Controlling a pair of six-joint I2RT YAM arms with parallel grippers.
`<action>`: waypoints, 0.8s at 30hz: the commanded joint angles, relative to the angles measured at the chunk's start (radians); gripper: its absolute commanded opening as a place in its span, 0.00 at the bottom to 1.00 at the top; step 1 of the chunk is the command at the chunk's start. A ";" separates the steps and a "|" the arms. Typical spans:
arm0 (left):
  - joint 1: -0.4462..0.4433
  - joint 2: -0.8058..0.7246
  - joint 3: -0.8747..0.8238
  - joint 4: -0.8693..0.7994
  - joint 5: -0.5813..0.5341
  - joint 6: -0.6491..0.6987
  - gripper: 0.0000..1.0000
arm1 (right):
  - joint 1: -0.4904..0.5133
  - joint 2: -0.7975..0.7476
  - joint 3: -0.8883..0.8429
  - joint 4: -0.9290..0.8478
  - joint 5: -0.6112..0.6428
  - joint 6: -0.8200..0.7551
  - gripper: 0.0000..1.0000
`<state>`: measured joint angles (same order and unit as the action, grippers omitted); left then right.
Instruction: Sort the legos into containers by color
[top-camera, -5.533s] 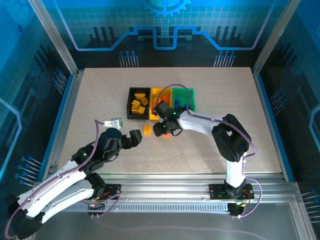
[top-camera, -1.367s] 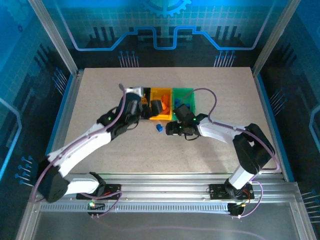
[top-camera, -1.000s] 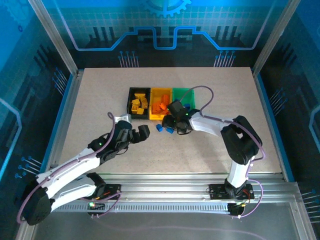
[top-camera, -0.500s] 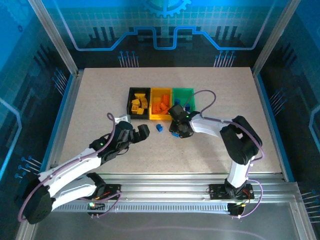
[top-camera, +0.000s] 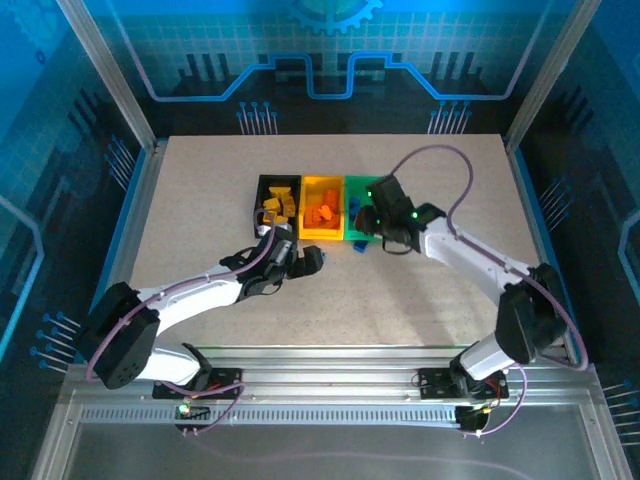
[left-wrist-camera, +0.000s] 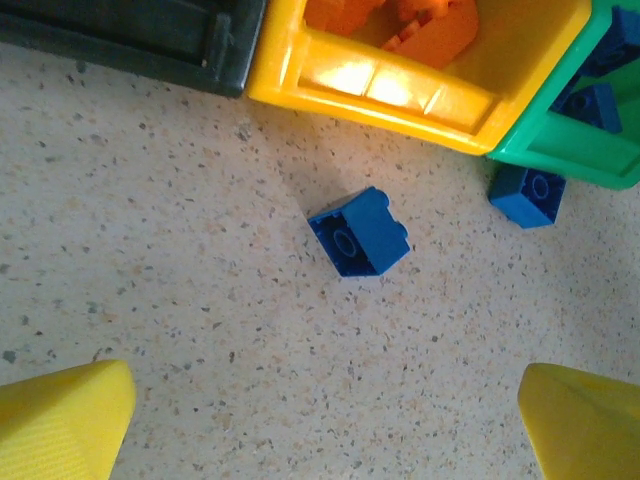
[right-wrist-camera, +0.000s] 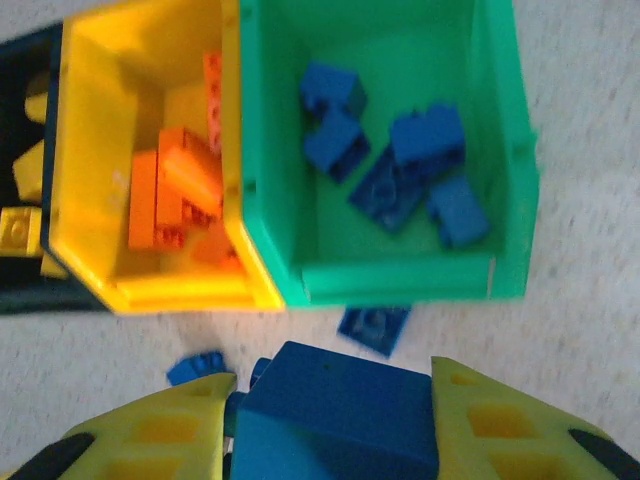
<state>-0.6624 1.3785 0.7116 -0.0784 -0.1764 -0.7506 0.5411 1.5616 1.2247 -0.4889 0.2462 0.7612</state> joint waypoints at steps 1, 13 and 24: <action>-0.015 -0.001 0.027 0.011 0.027 0.011 0.99 | -0.046 0.137 0.125 -0.067 0.019 -0.094 0.35; -0.032 0.034 0.039 -0.012 0.024 0.020 0.94 | -0.082 0.344 0.406 -0.150 0.003 -0.145 0.65; -0.032 0.228 0.183 -0.010 -0.006 0.042 0.88 | -0.056 -0.014 0.010 0.020 -0.060 -0.081 0.71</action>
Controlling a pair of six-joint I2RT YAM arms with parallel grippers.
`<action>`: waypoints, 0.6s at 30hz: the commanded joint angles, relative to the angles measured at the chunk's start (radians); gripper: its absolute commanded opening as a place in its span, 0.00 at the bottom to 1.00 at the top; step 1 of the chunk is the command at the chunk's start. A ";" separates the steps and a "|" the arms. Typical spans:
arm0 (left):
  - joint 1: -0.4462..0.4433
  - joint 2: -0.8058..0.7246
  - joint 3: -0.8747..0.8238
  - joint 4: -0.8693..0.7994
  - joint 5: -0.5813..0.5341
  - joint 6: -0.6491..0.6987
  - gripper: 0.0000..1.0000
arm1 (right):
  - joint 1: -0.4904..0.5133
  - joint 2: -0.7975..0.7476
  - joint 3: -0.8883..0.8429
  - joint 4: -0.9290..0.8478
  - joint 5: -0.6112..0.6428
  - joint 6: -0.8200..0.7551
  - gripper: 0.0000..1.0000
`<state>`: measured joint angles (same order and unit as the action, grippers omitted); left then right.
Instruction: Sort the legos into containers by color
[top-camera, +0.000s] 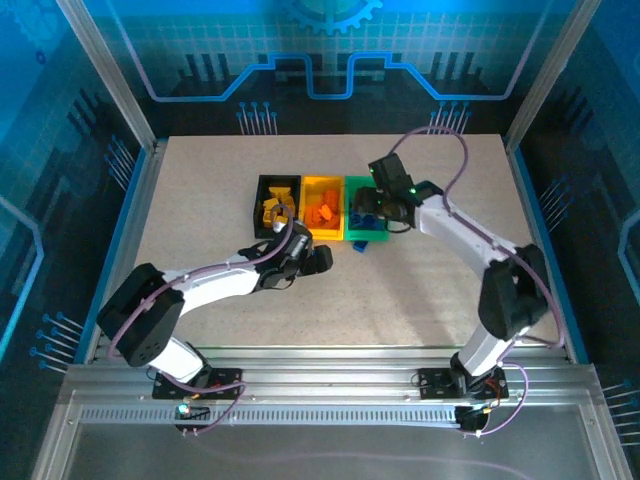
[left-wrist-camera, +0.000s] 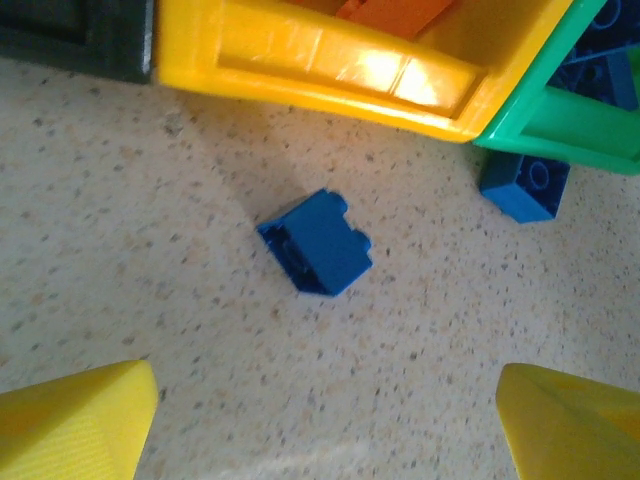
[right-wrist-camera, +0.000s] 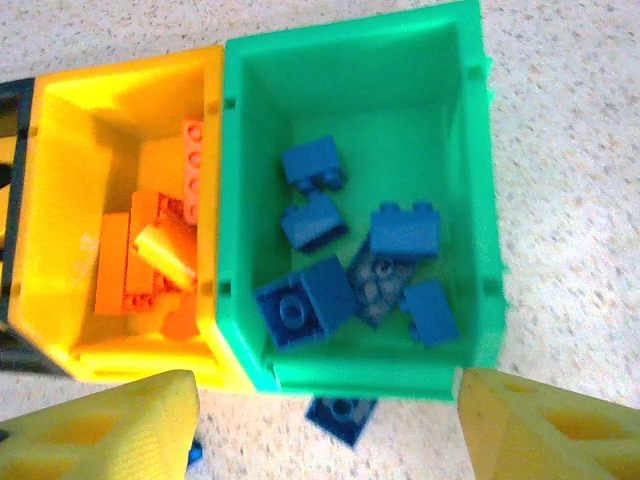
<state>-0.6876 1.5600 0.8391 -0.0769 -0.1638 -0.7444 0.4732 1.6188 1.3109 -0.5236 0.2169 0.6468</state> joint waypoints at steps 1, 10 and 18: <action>-0.007 0.074 0.080 -0.024 -0.038 0.037 0.87 | 0.016 -0.106 -0.111 0.060 -0.033 0.039 0.71; -0.007 0.265 0.214 -0.087 -0.135 0.067 0.70 | 0.021 -0.337 -0.286 0.062 -0.025 0.040 0.72; -0.008 0.324 0.233 -0.086 -0.136 0.105 0.39 | 0.017 -0.433 -0.357 0.057 -0.015 0.045 0.72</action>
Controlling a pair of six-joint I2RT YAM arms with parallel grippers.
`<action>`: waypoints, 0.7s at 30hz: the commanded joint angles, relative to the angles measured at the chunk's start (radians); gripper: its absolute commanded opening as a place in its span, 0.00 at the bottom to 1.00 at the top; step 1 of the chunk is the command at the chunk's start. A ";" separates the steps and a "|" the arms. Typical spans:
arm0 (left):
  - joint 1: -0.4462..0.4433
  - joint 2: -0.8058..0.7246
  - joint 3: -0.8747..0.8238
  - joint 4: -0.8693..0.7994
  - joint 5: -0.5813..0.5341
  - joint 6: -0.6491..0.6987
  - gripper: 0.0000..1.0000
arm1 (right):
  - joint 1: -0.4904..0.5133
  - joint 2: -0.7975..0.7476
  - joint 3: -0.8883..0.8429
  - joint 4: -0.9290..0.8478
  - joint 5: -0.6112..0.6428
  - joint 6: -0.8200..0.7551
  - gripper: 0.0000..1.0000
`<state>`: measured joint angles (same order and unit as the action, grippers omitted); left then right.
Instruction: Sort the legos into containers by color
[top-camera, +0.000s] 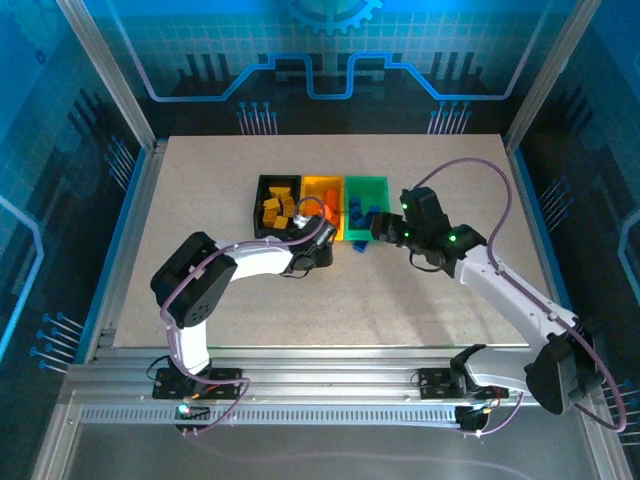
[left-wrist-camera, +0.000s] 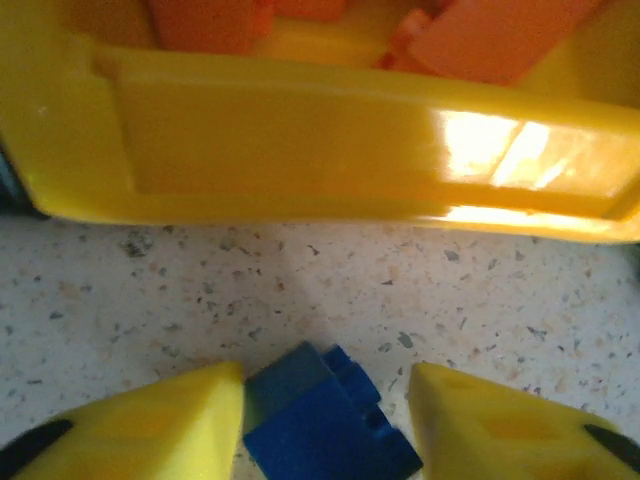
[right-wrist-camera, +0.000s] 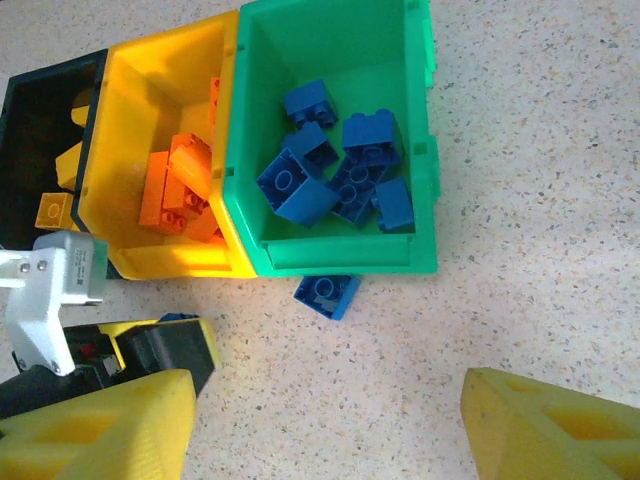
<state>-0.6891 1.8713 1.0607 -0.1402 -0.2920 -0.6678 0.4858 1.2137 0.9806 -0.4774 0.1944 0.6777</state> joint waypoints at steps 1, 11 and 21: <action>-0.007 0.010 0.003 -0.024 -0.003 0.027 0.34 | 0.002 -0.035 -0.036 0.015 0.007 0.016 0.72; -0.069 -0.188 -0.022 -0.077 0.003 0.024 0.19 | -0.013 -0.060 -0.095 0.044 0.001 0.028 0.72; -0.070 0.048 0.495 -0.193 -0.012 0.120 0.22 | -0.016 -0.107 -0.236 0.047 -0.009 0.049 0.72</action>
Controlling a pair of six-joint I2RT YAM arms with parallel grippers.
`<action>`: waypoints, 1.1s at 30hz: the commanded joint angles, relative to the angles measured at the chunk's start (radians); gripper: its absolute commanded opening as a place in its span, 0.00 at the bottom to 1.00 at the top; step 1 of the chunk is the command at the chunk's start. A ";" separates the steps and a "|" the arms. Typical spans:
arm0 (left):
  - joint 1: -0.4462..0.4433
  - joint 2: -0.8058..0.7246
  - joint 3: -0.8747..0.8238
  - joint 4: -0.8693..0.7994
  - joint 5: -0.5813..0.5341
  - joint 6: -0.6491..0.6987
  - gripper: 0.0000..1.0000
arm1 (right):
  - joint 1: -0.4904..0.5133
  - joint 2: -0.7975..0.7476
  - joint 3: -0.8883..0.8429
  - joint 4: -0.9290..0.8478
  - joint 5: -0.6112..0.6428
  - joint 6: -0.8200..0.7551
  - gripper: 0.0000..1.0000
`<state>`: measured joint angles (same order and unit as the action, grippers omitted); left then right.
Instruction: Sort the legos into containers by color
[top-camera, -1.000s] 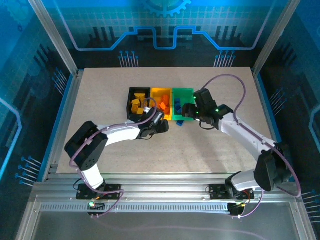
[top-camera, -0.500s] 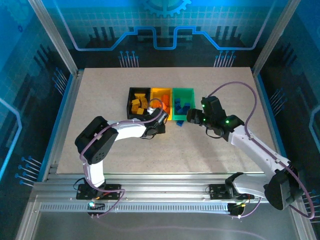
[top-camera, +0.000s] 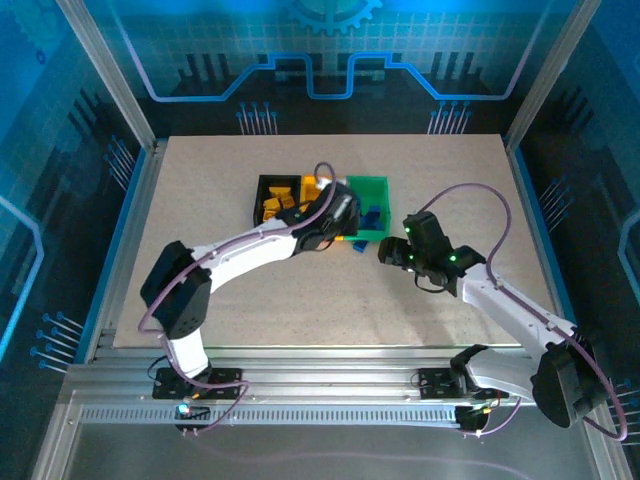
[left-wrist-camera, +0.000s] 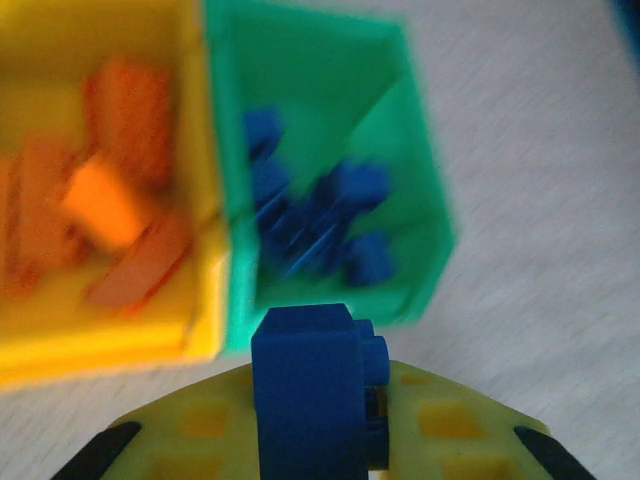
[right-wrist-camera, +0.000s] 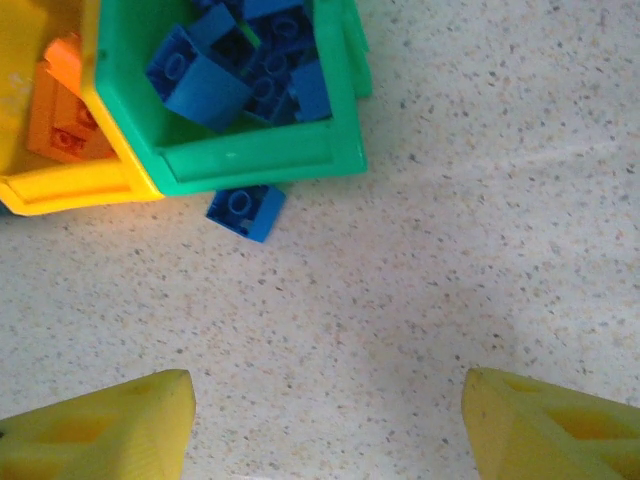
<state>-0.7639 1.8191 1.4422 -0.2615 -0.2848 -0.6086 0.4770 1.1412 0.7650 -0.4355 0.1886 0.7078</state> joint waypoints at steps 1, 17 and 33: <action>0.007 0.144 0.180 -0.091 -0.029 0.074 0.23 | -0.008 -0.042 -0.029 0.002 -0.003 0.018 0.73; 0.045 0.425 0.709 -0.271 0.003 0.061 0.63 | 0.054 0.012 -0.126 0.134 -0.028 0.042 0.76; -0.044 -0.426 -0.403 0.152 0.009 -0.040 0.99 | 0.145 0.371 -0.030 0.422 0.133 0.179 0.79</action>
<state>-0.8047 1.4639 1.1835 -0.1570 -0.2569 -0.5861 0.6090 1.4528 0.6987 -0.1127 0.2626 0.8364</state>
